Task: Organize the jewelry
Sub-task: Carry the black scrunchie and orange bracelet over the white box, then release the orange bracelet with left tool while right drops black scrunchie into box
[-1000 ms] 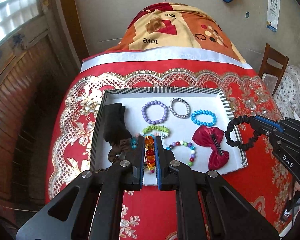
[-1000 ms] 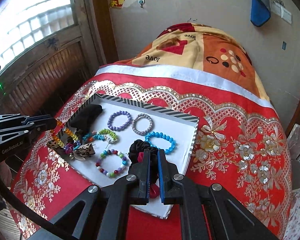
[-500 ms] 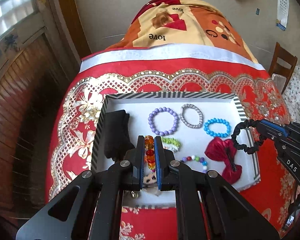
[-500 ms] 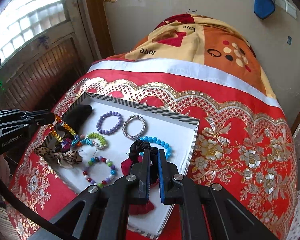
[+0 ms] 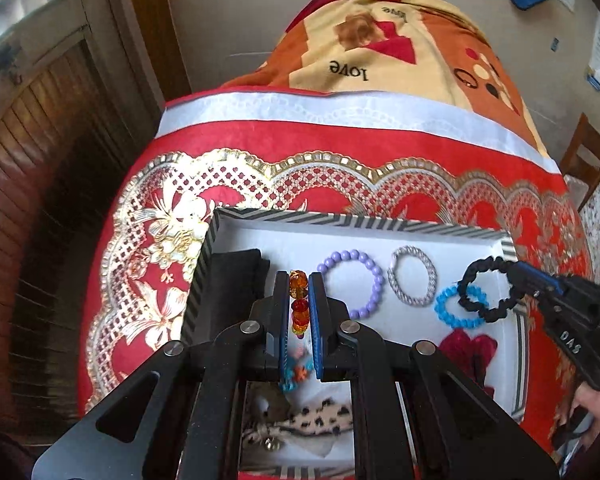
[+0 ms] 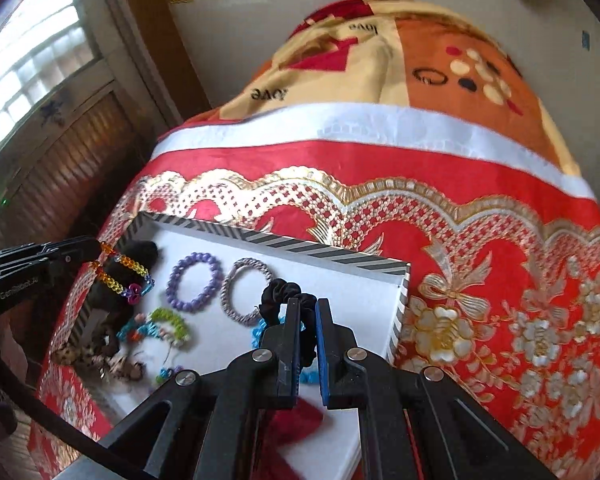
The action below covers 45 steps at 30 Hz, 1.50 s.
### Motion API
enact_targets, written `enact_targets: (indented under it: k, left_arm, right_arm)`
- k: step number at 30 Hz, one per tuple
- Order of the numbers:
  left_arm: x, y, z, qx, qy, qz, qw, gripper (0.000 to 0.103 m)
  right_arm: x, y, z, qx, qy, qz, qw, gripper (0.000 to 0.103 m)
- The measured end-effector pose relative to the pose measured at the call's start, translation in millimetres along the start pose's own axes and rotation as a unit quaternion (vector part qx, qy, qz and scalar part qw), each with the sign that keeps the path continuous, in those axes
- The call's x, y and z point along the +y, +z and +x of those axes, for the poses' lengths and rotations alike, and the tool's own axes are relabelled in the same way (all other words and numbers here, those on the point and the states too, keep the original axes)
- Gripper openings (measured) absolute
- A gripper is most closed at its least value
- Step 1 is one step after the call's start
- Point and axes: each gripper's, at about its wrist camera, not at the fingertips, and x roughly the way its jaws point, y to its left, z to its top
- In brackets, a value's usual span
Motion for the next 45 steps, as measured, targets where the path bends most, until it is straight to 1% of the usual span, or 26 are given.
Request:
enact_targets:
  k: [3,7,13,16,18,19,20,23,26,28,31,33,42,45]
  left_arm:
    - [5,5,15,0.011,-0.007,-0.016,0.9998,0.008]
    - [14,4,36,0.026,0.003,-0.034,0.9991,0.008]
    - [25,-4,55,0.046,0.020,-0.045,0.9977,0.008]
    - [29,-7,58,0.045,0.017,-0.052,0.9975,0.009]
    - [28,-9,58,0.041,0.008,-0.050,0.9978,0.013]
    - [28,-10,57,0.041,0.004,-0.052,0.9978,0.019]
    - [28,-11,57,0.041,0.000,-0.054,0.9977,0.025]
    - [28,-14,52,0.036,-0.010,-0.063,0.9973,0.029]
    - [24,-17,44,0.026,-0.003,-0.057,0.9980,0.031]
    - [23,-21,37,0.018,0.002,-0.054,0.9984,0.032]
    - [21,-25,28,0.009,0.009,-0.048,0.9988,0.032]
    - [19,-31,20,0.001,0.013,-0.043,0.9990,0.032]
    - [4,-54,-12,-0.029,0.020,-0.021,0.9992,0.032]
    - [4,-62,-23,-0.034,0.021,-0.024,0.9989,0.032]
  right_arm:
    - [-6,5,18,0.009,-0.007,0.005,1.000,0.006]
    - [-16,8,40,0.029,-0.025,0.010,0.999,0.006]
    - [-21,7,54,0.039,-0.062,-0.006,0.997,0.006]
    - [-22,6,59,0.041,-0.068,-0.012,0.997,0.007]
    - [-21,6,58,0.036,-0.067,-0.016,0.997,0.016]
    - [-19,6,57,0.031,-0.063,-0.016,0.997,0.025]
    - [-19,6,56,0.028,-0.058,-0.015,0.998,0.029]
    - [-16,5,51,0.020,-0.058,-0.015,0.998,0.030]
    - [-13,2,41,0.012,-0.052,-0.011,0.999,0.030]
    - [-9,-2,30,0.004,-0.052,-0.011,0.999,0.031]
    - [-1,-10,16,-0.009,-0.049,-0.004,0.999,0.037]
    - [2,-14,10,-0.015,-0.051,0.001,0.999,0.040]
    - [31,-41,-20,-0.031,-0.058,0.026,0.998,0.040]
    - [39,-47,-25,-0.031,-0.059,0.033,0.997,0.041]
